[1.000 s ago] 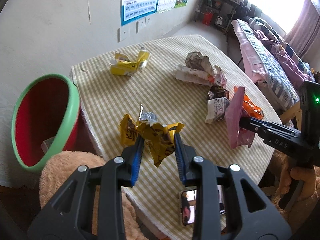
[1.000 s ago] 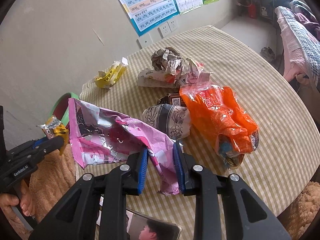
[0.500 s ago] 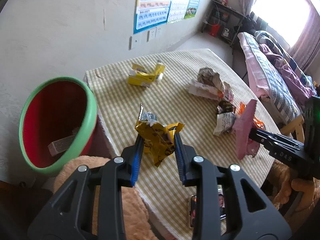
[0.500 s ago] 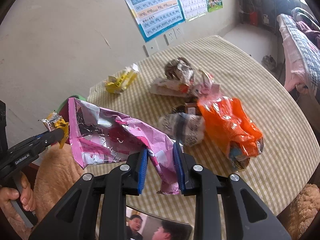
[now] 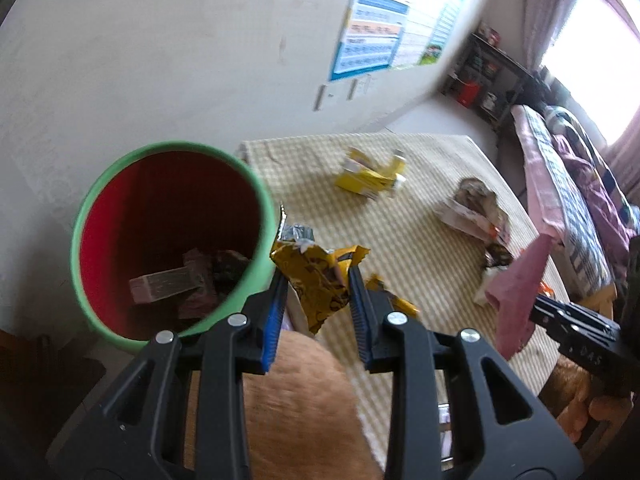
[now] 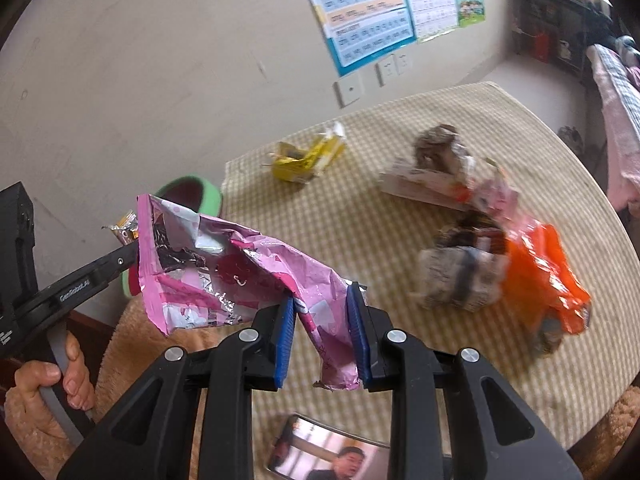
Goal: Collect trash
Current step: 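Carry the yellow wrapper into the bucket with the left tool while the right tool carries the pink bag, then open both tools over the bucket, dropping the yellow wrapper and pink bag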
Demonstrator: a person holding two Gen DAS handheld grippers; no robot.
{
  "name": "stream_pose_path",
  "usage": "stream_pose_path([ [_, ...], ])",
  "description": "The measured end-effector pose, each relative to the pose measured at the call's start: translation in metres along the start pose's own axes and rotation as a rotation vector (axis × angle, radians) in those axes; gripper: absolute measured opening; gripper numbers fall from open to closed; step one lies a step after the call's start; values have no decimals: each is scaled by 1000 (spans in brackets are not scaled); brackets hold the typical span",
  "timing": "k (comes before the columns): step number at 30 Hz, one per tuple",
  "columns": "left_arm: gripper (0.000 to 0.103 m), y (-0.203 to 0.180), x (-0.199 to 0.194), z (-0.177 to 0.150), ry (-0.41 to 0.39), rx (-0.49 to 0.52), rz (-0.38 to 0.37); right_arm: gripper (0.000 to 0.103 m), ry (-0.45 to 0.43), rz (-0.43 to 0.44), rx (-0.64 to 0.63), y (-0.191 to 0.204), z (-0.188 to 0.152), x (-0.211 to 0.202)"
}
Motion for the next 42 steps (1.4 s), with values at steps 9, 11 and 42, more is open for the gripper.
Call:
stream_pose_path([
  [9, 29, 63, -10, -1, -26, -115, 74, 25, 47, 61, -48, 53, 19, 22],
  [11, 29, 72, -12, -2, -30, -126, 90, 25, 68, 89, -46, 64, 22, 27],
  [42, 30, 120, -16, -8, -22, -211, 148, 27, 112, 219, -82, 165, 71, 59],
])
Point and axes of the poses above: each gripper's, at about its wrist camera, not at the fingertips, and x roughly the way its jaws point, y to its left, z to its top, the point moved 2 cm from there along x, roughly the way its jaws point, and after that the axes turned 11 degrees about -z, right-handed, at the moved point
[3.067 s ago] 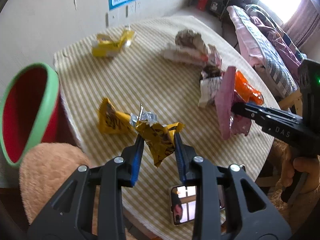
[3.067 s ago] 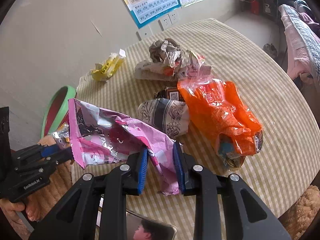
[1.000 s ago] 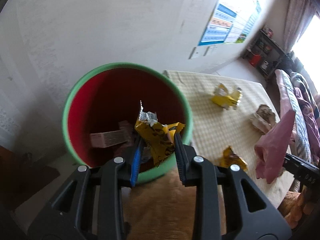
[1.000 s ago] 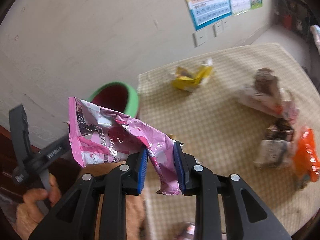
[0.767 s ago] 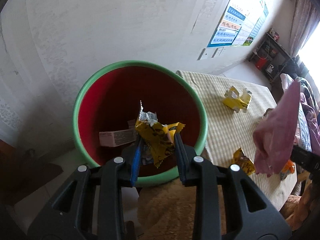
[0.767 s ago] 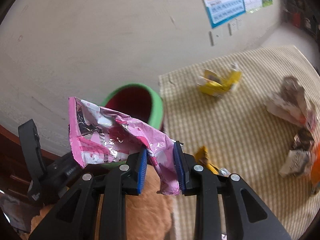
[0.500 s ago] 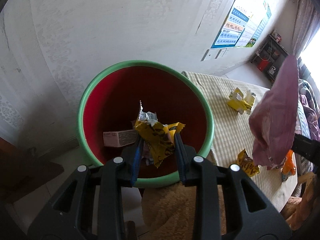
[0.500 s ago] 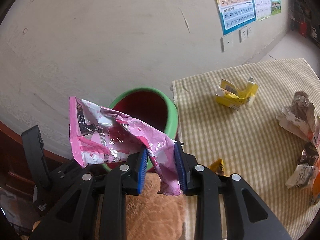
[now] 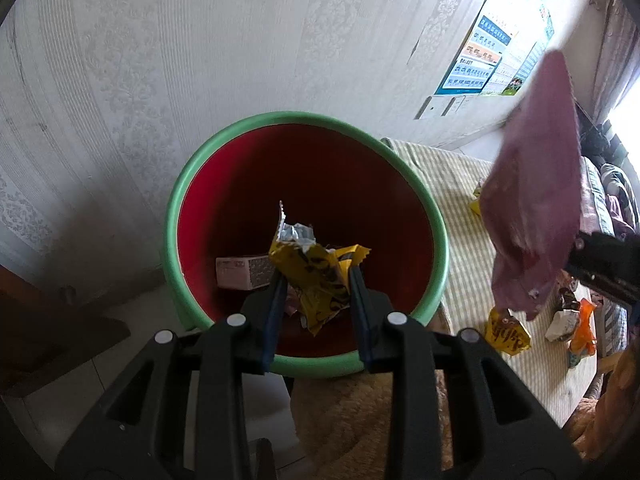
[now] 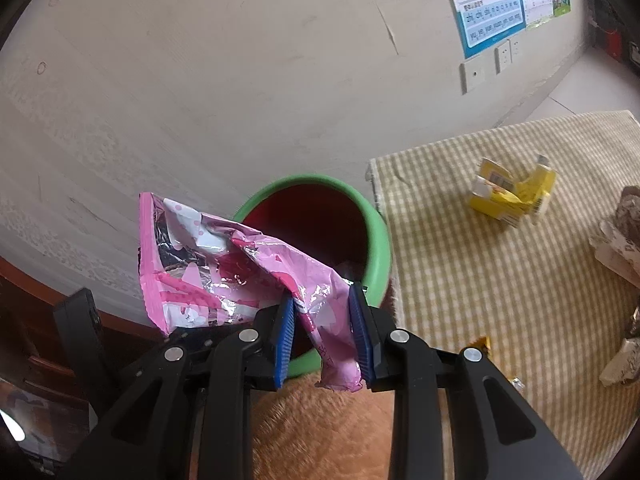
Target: Collect trash
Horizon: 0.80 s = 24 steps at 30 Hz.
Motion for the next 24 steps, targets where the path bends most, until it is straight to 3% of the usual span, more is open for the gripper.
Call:
stream_pose_path([
  [2, 31, 0, 0, 1, -5, -5, 6, 30, -5, 10, 1, 4, 5, 3],
  [3, 43, 1, -1, 2, -13, -7, 12, 36, -13, 25, 12, 6, 8, 4],
  [4, 65, 2, -2, 3, -26, -14, 22, 47, -14, 38, 22, 9, 10, 6],
  [5, 73, 3, -4, 4, -36, -18, 22, 51, -13, 55, 30, 11, 11, 7],
  [14, 74, -1, -8, 4, -44, -22, 35, 52, -20, 88, 70, 12, 4, 1],
  [21, 74, -27, -6, 3, -37, 43, 20, 56, -71, -46, 34, -47, -26, -36],
  [24, 74, -40, -3, 1, -24, 73, 11, 57, -80, -155, 36, -93, -47, -54],
])
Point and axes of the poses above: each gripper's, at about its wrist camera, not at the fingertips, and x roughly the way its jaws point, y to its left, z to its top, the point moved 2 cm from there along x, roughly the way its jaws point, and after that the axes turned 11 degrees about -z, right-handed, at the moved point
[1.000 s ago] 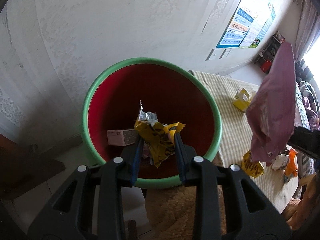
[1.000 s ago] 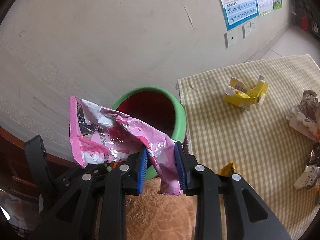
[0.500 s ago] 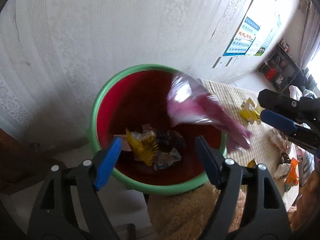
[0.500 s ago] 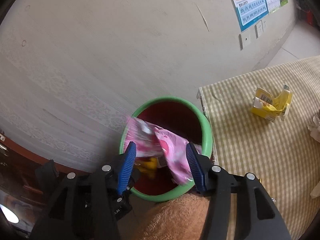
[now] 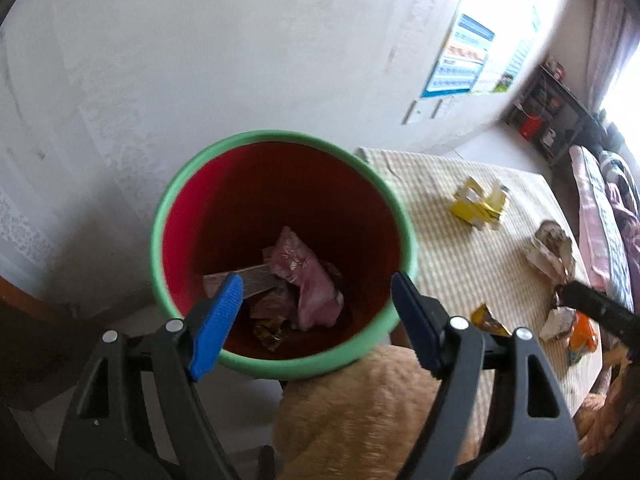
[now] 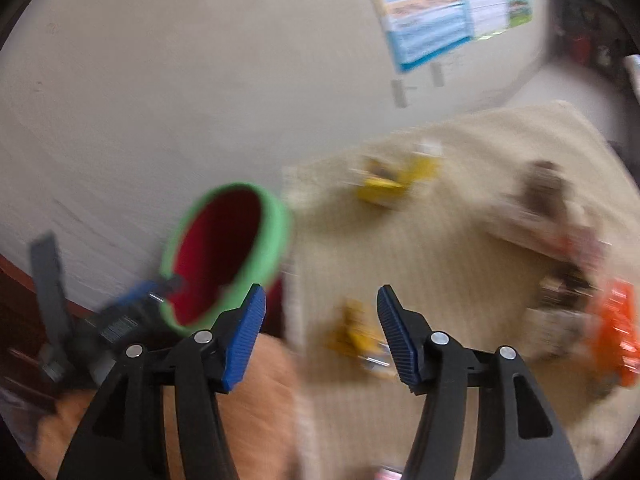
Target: Collect trash
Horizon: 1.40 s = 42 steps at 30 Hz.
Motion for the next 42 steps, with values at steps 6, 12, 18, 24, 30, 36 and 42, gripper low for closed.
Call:
stream_pose_path([
  [6, 74, -46, 8, -9, 38, 97, -24, 59, -40, -264, 43, -106, -25, -27],
  [12, 74, -94, 25, -21, 116, 166, -87, 63, -12, -385, 273, -210, -62, -24],
  [18, 74, -129, 58, -40, 220, 196, -104, 64, 58, -253, 415, -238, -71, -10],
  [24, 74, -147, 92, -53, 303, 189, -96, 53, 71, -278, 319, -221, -64, -8],
  [30, 72, -159, 111, -58, 322, 224, -72, 53, 42, -265, 330, -221, -63, -18],
  [36, 45, -162, 113, -65, 335, 237, -84, 53, 43, -277, 345, -223, -64, -20],
  [42, 36, -167, 101, -66, 310, 283, -115, 53, 55, -288, 347, -223, -66, -18],
])
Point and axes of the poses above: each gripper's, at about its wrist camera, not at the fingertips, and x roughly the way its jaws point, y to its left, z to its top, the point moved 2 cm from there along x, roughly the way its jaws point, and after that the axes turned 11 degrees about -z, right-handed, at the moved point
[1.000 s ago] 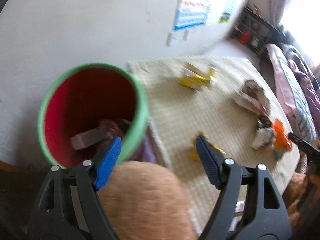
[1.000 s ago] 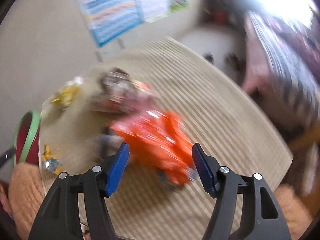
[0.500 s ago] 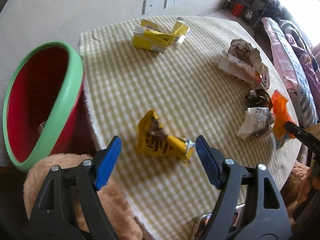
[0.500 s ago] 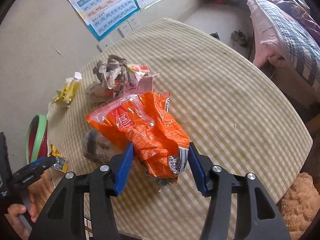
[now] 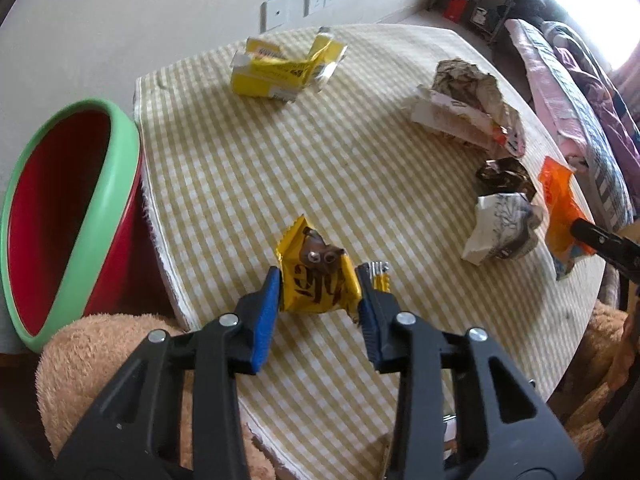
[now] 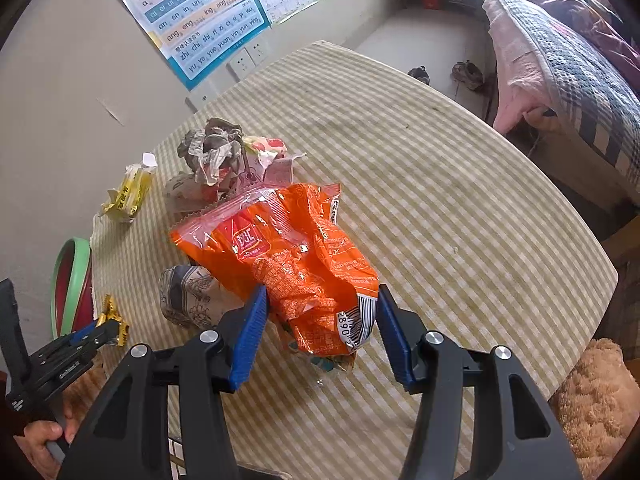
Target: Collect trash
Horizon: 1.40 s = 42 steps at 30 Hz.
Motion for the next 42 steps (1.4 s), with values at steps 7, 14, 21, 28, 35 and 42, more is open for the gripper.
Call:
stream_pose_path([
  [7, 46, -2, -6, -3, -13, 1, -3, 55, 9, 4, 34, -5, 0, 1],
  [14, 52, 2, -13, -2, -26, -40, -11, 56, 20, 24, 31, -5, -2, 1],
  [21, 60, 5, -10, -13, -9, -62, -3, 67, 34, 22, 14, 0, -4, 3],
  [28, 60, 4, -9, -15, -1, -52, 8, 68, 21, 21, 17, -2, -2, -1],
  [35, 64, 0, -31, -17, -27, -90, -29, 68, 38, 16, 18, -3, -3, 1],
  [42, 61, -3, -10, -22, 49, -114, -4, 68, 44, 14, 26, -5, -4, 1],
])
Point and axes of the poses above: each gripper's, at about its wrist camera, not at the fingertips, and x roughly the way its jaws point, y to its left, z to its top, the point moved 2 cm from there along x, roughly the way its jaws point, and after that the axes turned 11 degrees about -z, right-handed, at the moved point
